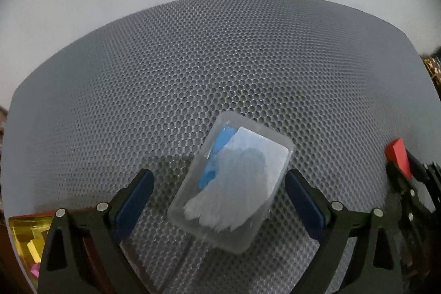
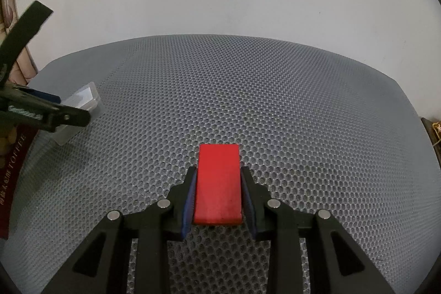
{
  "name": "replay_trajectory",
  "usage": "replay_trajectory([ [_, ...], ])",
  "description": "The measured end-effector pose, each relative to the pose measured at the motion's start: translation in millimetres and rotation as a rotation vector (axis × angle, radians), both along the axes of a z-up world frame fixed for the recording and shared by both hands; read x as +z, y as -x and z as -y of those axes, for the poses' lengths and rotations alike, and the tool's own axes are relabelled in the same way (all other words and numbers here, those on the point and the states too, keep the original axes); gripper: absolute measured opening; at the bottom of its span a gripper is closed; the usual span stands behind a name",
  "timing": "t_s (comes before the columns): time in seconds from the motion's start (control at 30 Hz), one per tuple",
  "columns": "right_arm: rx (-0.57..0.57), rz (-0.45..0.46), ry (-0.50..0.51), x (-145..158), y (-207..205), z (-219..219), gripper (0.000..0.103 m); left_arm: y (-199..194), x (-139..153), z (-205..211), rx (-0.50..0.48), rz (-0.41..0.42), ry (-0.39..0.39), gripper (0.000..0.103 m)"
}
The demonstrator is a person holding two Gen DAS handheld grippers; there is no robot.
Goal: Organize rigid objects
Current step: 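Grasp the clear plastic box with the left gripper while the right holds the red block, then carry the clear plastic box into the tin and open the left gripper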
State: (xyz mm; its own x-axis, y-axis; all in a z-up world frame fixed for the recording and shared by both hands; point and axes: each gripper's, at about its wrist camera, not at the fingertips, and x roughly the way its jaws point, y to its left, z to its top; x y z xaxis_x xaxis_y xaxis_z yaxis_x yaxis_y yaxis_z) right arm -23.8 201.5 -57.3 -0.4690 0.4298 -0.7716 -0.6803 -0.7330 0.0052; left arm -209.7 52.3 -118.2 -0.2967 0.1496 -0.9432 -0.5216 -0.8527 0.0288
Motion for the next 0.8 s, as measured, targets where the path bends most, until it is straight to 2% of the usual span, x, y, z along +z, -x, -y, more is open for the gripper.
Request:
replay_trajectory([
  [0.07,0.000,0.000,0.000,0,0,2,0.031,-1,-3,-1,0.013,0.003,0.008,0.079],
  [0.17,0.000,-0.001,0.001,1,-2,4,0.031,-6,-2,3,0.050,0.030,-0.015,0.068],
  [0.33,0.001,0.002,-0.001,0,1,7,0.031,-21,0,10,0.107,0.052,0.015,0.065],
  [0.4,0.001,0.004,-0.003,-1,0,14,0.031,-31,1,15,0.131,0.051,0.004,0.060],
  [0.47,0.001,0.007,-0.005,-6,4,-13,0.031,-41,2,18,0.159,0.051,0.010,0.054],
  [0.8,0.001,0.026,-0.022,-10,15,-9,0.031,-87,4,28,0.259,0.035,-0.045,0.054],
])
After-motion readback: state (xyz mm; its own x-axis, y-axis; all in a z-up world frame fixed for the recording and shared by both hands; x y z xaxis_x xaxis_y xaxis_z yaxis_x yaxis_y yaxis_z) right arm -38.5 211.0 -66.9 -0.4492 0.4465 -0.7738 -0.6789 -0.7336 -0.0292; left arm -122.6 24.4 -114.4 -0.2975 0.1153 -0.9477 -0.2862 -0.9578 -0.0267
